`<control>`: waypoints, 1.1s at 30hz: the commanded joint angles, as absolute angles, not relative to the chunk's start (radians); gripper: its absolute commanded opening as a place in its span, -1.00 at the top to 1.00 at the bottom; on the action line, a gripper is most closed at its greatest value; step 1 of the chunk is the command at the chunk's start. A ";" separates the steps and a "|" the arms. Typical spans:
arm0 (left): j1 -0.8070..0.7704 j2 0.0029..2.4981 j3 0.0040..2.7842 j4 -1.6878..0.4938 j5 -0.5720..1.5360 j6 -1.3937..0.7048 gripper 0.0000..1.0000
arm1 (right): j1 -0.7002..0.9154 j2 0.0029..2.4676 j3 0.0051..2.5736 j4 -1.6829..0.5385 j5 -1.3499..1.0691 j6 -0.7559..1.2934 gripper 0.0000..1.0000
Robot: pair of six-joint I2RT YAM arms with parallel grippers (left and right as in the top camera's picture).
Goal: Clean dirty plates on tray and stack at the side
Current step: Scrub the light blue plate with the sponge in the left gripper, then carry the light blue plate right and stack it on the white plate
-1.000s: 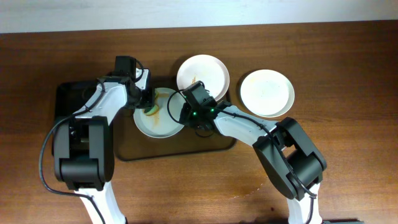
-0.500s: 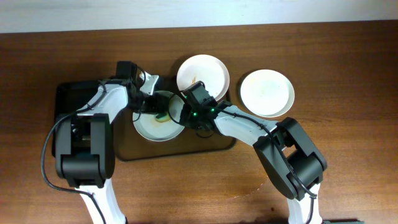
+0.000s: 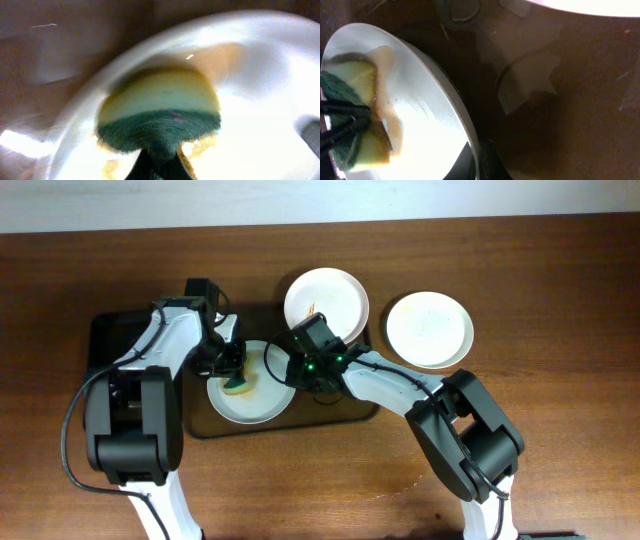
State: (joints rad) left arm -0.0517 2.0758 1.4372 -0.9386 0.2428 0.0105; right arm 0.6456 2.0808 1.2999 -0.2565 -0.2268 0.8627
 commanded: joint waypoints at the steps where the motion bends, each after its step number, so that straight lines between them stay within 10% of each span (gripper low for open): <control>1: -0.059 2.128 1.394 -0.886 0.585 0.229 0.99 | 0.638 2.103 1.297 -0.256 -0.214 0.874 0.92; 8: -0.004 2.128 1.439 -0.681 0.346 -0.040 0.99 | 0.638 2.103 1.297 -0.256 -0.218 0.868 0.92; 14: 0.052 2.126 1.814 -1.080 0.041 -0.041 0.99 | 0.638 2.103 1.297 -0.257 -0.218 0.868 0.92; 22: 0.196 2.128 1.955 -1.291 0.017 -0.040 0.99 | 0.638 2.103 1.297 -0.244 -0.143 0.868 0.63; 33: 0.287 2.133 1.853 -1.138 0.022 -0.041 0.99 | 0.661 2.023 1.447 -0.464 -0.189 0.618 0.92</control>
